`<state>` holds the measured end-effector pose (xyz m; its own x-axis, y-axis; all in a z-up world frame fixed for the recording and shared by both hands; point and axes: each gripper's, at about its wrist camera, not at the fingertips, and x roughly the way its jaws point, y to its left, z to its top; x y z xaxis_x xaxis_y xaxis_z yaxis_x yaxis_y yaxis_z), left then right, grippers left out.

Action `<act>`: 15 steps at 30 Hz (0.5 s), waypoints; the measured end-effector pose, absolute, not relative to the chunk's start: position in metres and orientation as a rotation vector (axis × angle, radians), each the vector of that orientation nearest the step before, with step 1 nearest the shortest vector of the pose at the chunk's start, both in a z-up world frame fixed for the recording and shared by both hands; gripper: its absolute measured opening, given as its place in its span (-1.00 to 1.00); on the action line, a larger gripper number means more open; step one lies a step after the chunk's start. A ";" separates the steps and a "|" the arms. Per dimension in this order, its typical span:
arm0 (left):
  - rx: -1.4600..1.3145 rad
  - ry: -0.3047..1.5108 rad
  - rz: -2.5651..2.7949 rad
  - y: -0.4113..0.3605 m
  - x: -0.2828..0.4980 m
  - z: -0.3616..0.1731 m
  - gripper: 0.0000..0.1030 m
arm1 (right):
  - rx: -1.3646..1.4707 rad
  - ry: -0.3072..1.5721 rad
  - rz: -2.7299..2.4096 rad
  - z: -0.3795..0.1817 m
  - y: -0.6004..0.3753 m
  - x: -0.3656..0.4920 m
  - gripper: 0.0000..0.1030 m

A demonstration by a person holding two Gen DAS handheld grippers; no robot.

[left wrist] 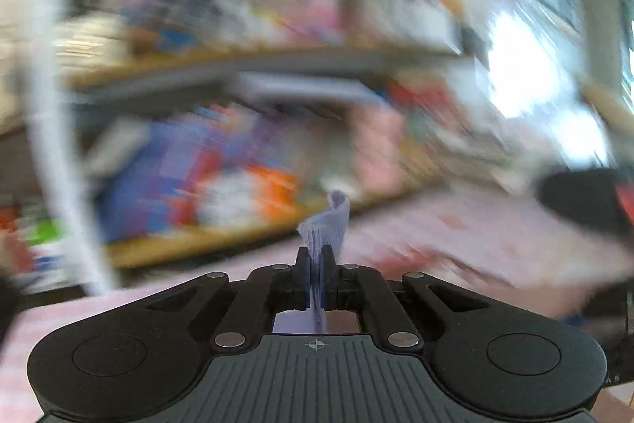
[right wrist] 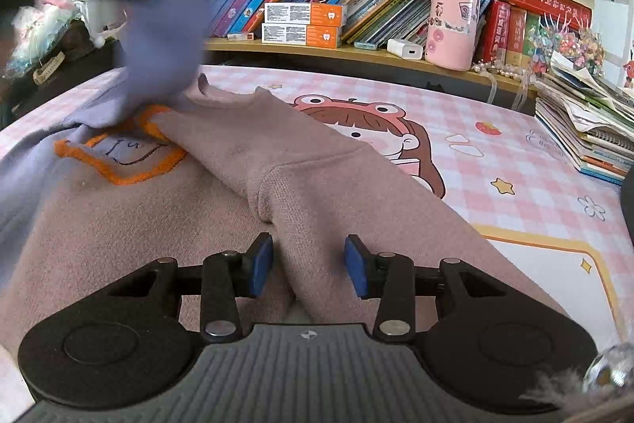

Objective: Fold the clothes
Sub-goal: 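Lay the sweater flat on the mat and open both grippers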

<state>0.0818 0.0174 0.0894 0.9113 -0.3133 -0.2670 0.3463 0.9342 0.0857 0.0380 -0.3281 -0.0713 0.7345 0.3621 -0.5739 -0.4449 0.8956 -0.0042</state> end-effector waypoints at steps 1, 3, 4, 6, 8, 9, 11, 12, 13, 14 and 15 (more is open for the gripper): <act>0.120 0.235 -0.266 0.047 0.072 0.097 -0.93 | -0.148 0.599 0.444 -0.071 -0.328 0.038 -0.26; 0.128 0.226 -0.093 0.104 0.055 0.103 -0.93 | -0.145 0.599 0.440 -0.071 -0.327 0.040 -0.26; 0.149 0.236 0.002 0.129 0.048 0.102 -0.93 | -0.141 0.600 0.437 -0.071 -0.326 0.041 -0.27; 0.178 0.283 0.168 0.177 0.035 0.091 -0.93 | -0.135 0.605 0.421 -0.070 -0.325 0.045 -0.33; 0.181 0.332 0.273 0.212 0.026 0.078 -0.93 | -0.132 0.611 0.402 -0.069 -0.323 0.051 -0.43; 0.182 0.357 0.316 0.227 0.023 0.070 -0.93 | -0.137 0.616 0.392 -0.068 -0.320 0.054 -0.43; 0.189 0.405 0.383 0.250 0.020 0.053 -0.93 | -0.153 0.624 0.374 -0.067 -0.316 0.059 -0.45; 0.185 0.428 0.401 0.259 0.021 0.045 -0.92 | -0.163 0.628 0.366 -0.066 -0.313 0.062 -0.45; 0.182 0.447 0.418 0.266 0.022 0.037 -0.92 | -0.171 0.632 0.357 -0.066 -0.311 0.065 -0.45; 0.185 0.466 0.436 0.272 0.023 0.029 -0.91 | -0.174 0.636 0.350 -0.066 -0.310 0.069 -0.45; 0.188 0.485 0.460 0.276 0.024 0.022 -0.79 | -0.177 0.640 0.343 -0.066 -0.309 0.072 -0.45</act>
<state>0.0244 0.2757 0.0221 0.7852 0.4677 -0.4058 -0.3801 0.8814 0.2806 0.0724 -0.3093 -0.0659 0.7486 0.2579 -0.6108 -0.3663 0.9288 -0.0567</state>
